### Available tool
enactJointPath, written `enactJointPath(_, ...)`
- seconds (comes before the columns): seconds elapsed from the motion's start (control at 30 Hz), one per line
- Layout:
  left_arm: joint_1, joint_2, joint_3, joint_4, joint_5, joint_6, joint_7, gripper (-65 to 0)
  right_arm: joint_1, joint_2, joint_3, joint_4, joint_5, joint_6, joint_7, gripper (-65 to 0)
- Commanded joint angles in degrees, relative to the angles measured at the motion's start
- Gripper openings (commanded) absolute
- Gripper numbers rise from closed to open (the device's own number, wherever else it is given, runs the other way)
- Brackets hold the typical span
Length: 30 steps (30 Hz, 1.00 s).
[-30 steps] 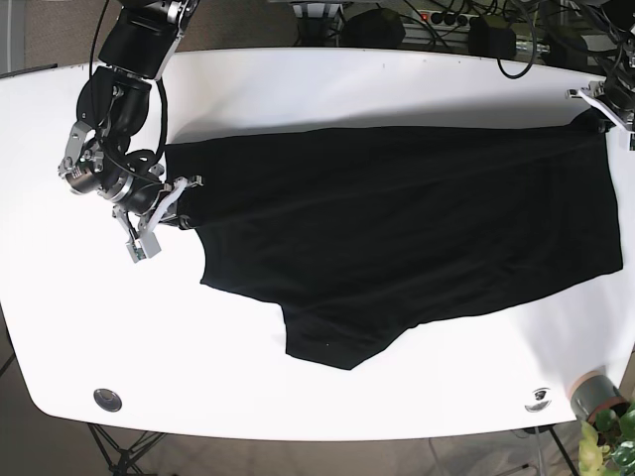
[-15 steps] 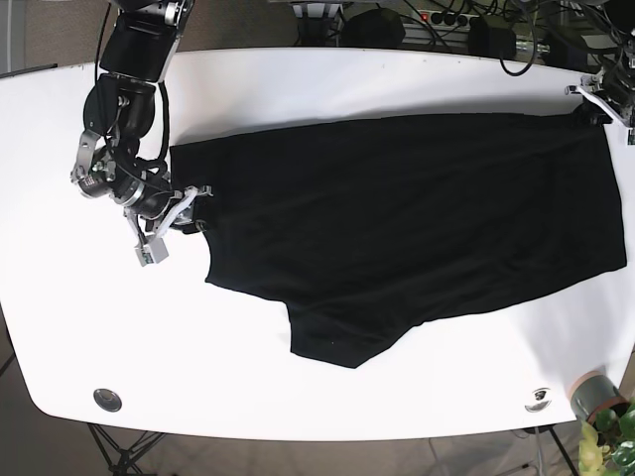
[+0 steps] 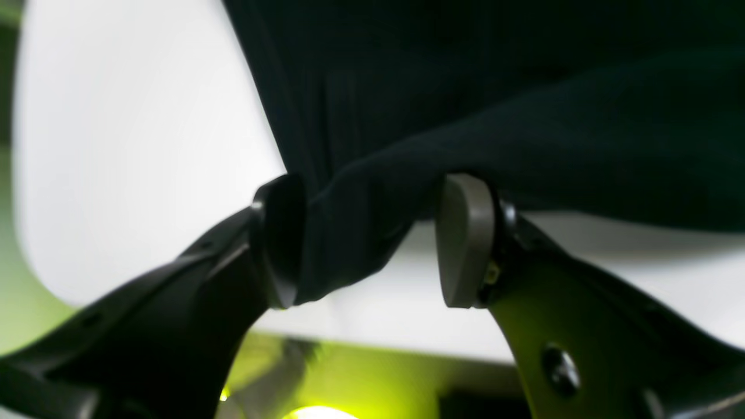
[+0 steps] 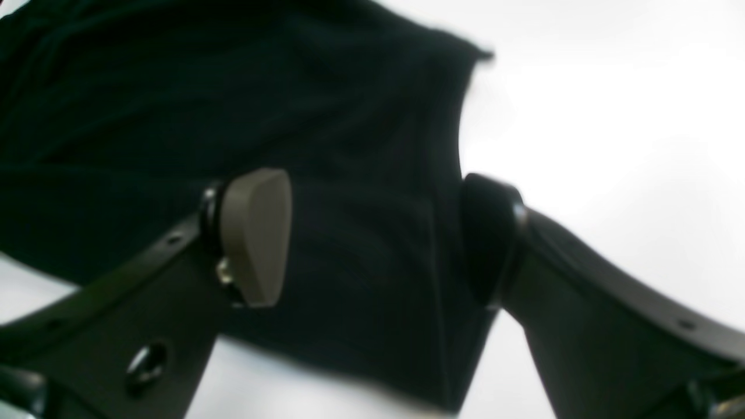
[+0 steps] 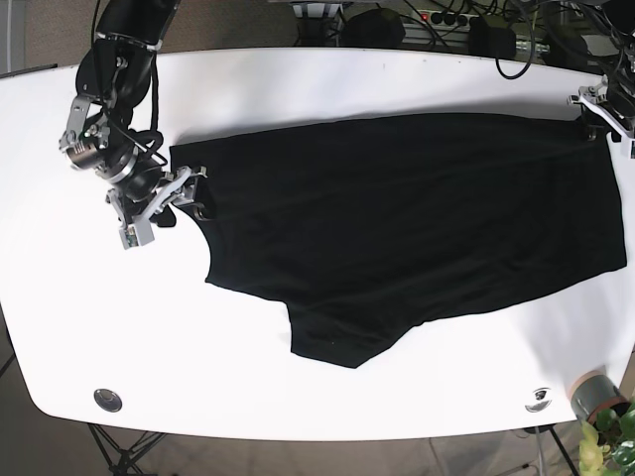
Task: Fold the T-shirt properly
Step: 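Pull the shirt edge with both grippers to smooth it flat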
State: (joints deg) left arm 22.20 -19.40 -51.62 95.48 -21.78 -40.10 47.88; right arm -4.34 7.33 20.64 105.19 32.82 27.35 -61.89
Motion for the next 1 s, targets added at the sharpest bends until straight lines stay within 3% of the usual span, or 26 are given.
enactJointPath(0.0,0.27,-1.04,-0.65,1.35,-0.42,0.10,-0.80,-32.1,-1.60,1.24,0.24,2.20,0.63,-1.82,1.10,-21.2)
enactJointPath(0.17,2.64,-1.04,-0.65,1.27,-1.03,0.10,-0.71,-32.4,-5.73,1.59,0.32,1.14,0.63,-4.10,1.89,-21.2)
enactJointPath(0.33,6.86,-1.48,-0.38,1.44,-7.71,0.10,-0.80,-32.4,-9.51,1.68,0.24,-0.53,0.63,-4.10,7.78,-21.2)
enactJointPath(0.47,8.09,-1.48,-0.65,2.50,-11.85,0.10,-0.80,-32.5,-9.77,3.35,-0.20,-4.13,0.63,-4.10,8.39,-21.4)
enactJointPath(0.7,5.45,-1.22,-4.78,3.02,-11.49,0.10,-0.98,-32.5,-9.60,4.58,-0.38,-10.37,-1.48,-3.66,13.40,-21.7)
enactJointPath(0.77,3.08,-1.22,-6.01,2.85,-9.65,0.10,-1.06,-32.5,-9.42,4.58,-1.17,-10.55,-3.50,-3.57,13.58,-21.9)
enactJointPath(0.97,-4.39,0.28,-9.44,1.00,2.40,0.10,-1.24,-32.5,-9.86,4.40,-3.37,-10.72,-4.38,-3.57,13.58,-21.9)
